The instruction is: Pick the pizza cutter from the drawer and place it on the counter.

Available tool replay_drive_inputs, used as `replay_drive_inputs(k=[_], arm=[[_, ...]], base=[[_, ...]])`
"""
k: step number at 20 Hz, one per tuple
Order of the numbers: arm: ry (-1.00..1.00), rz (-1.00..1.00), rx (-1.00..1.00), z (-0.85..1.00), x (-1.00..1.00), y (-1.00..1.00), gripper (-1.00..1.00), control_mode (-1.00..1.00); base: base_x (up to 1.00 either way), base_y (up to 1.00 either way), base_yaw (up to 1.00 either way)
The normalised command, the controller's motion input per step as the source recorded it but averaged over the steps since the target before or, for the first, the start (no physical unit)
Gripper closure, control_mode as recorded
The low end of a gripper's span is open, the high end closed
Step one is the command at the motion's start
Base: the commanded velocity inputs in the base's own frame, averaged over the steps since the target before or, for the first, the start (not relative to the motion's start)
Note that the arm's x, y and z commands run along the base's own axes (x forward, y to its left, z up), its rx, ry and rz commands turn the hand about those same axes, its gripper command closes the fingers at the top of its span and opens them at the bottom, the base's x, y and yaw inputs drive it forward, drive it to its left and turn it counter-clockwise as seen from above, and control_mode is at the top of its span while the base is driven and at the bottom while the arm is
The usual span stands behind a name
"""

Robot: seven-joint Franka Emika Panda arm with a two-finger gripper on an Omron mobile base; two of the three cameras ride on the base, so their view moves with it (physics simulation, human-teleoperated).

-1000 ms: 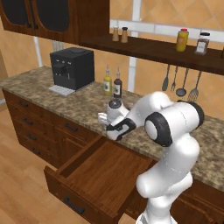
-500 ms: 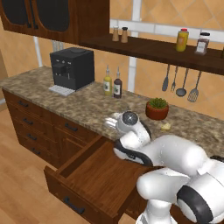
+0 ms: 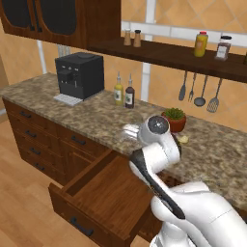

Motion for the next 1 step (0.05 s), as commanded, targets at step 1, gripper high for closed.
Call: replay_drive_inputs(k=[1], arm=[[-0.16, 0.00, -0.07, 0.32, -1.00, 0.00, -1.00, -1.00]], base=[[0.00, 0.00, 0.00]])
